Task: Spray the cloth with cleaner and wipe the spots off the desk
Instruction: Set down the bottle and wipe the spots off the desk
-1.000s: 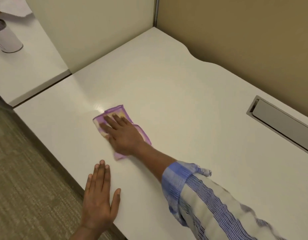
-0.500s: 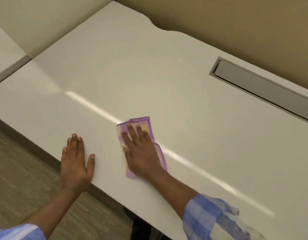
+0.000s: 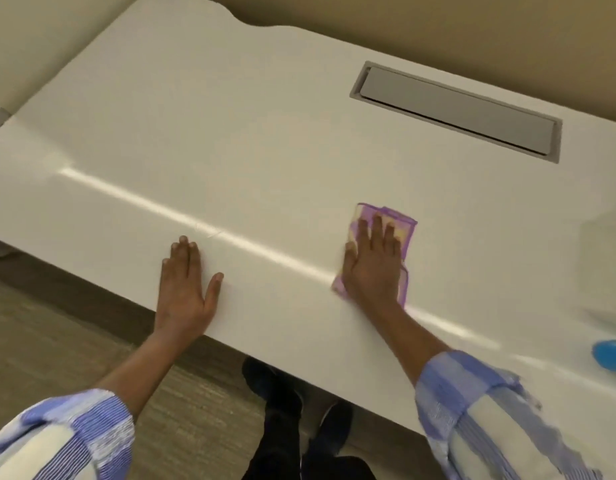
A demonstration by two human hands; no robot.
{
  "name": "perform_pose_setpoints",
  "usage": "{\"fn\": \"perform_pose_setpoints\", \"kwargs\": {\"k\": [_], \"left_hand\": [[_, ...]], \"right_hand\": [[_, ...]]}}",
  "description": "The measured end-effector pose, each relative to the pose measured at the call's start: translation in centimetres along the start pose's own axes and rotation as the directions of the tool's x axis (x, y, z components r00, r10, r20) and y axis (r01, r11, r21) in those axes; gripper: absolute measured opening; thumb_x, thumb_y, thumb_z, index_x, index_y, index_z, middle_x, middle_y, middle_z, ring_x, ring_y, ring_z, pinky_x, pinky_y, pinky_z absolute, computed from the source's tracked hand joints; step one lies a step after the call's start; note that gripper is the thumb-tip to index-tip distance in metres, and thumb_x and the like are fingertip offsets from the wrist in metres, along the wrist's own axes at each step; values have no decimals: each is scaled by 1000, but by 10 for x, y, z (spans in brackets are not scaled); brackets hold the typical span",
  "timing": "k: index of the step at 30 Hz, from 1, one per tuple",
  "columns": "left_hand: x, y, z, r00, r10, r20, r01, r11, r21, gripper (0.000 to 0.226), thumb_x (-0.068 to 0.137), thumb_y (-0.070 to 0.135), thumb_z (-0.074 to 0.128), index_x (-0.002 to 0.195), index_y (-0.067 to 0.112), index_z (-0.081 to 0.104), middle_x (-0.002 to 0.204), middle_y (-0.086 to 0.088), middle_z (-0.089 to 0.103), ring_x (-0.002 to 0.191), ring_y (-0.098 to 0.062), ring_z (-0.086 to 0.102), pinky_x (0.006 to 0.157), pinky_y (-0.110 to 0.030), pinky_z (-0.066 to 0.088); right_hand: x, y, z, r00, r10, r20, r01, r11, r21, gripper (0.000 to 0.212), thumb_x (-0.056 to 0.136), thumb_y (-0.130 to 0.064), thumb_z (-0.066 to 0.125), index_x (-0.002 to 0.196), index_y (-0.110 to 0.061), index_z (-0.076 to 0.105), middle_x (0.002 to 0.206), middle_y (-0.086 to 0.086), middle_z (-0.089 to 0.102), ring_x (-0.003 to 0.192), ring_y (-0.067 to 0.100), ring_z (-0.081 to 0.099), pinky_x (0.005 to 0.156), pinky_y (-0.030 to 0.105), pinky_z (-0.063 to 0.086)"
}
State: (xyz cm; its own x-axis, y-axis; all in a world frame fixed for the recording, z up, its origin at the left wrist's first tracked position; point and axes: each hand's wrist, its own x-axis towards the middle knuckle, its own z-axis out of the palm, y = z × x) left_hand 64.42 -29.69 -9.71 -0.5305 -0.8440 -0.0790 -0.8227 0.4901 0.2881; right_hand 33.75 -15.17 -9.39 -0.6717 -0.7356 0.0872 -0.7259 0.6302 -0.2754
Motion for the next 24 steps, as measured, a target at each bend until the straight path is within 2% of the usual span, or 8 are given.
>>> {"fn": "perform_pose_setpoints", "kwargs": {"k": [2, 5, 8, 10, 13, 19, 21, 24], "left_hand": [[-6, 39, 10, 998, 61, 26, -60, 997, -37, 85, 101, 62, 17, 162, 5, 3, 171, -12, -1, 159, -25, -2, 128, -42, 1], [-21, 93, 17, 986, 160, 54, -155, 985, -82, 83, 101, 60, 18, 162, 4, 10, 171, -13, 6, 158, -26, 5, 128, -40, 2], [-43, 128, 17, 966, 242, 88, -233, 967, -99, 80, 102, 59, 20, 161, 4, 17, 170, -13, 13, 158, -25, 8, 128, -40, 5], [-58, 139, 16, 953, 281, 116, -270, 958, -100, 79, 103, 58, 22, 160, 4, 22, 170, -12, 17, 158, -24, 9, 128, -40, 5], [-78, 150, 12, 938, 314, 150, -300, 948, -110, 77, 103, 59, 21, 158, 5, 29, 168, -12, 22, 157, -24, 12, 128, -41, 9], [-86, 175, 3, 933, 307, 189, -271, 943, -193, 76, 100, 62, 23, 151, 10, 45, 158, -9, 43, 149, -26, 35, 122, -41, 28], [-82, 179, -2, 940, 288, 181, -244, 942, -229, 71, 101, 60, 27, 143, 10, 54, 146, -7, 54, 137, -24, 47, 113, -37, 37], [-73, 177, -12, 961, 224, 160, -171, 941, -291, 60, 101, 55, 35, 133, 11, 62, 131, -5, 62, 120, -22, 56, 101, -32, 43]], "right_hand": [[-61, -25, 3, 972, -201, 124, 195, 979, 59, 60, 104, -39, 34, 159, -15, 35, 168, 14, 25, 156, 39, 19, 127, 54, 19], [-111, -10, -8, 754, -570, 326, 551, 819, 158, 59, 108, -42, 30, 164, -28, 18, 173, 2, 8, 160, 26, 0, 131, 46, 3], [-94, 51, -25, 640, -693, 332, 679, 712, 179, 55, 109, -38, 32, 163, -31, 22, 172, -1, 14, 160, 23, 4, 130, 41, 1], [-80, 101, -37, 802, -537, 261, 530, 842, 104, 53, 108, -36, 32, 160, -27, 33, 168, 4, 28, 157, 29, 22, 128, 48, 17], [-87, 167, -59, 991, -43, 124, 40, 999, 29, 53, 106, -35, 31, 156, -22, 43, 163, 9, 38, 151, 36, 36, 123, 52, 28], [-135, 117, -49, 829, 559, 29, -559, 829, 28, 62, 105, -36, 34, 162, -13, 25, 169, 17, 21, 155, 43, 21, 127, 54, 16], [-142, 73, -38, 796, 602, 68, -605, 792, 75, 67, 105, -37, 37, 164, -14, 14, 172, 15, 9, 158, 40, 11, 128, 54, 11], [-142, 11, -17, 864, 485, 133, -498, 863, 89, 73, 103, -33, 40, 165, -14, 7, 172, 15, 3, 159, 38, 3, 129, 52, 7]]}}
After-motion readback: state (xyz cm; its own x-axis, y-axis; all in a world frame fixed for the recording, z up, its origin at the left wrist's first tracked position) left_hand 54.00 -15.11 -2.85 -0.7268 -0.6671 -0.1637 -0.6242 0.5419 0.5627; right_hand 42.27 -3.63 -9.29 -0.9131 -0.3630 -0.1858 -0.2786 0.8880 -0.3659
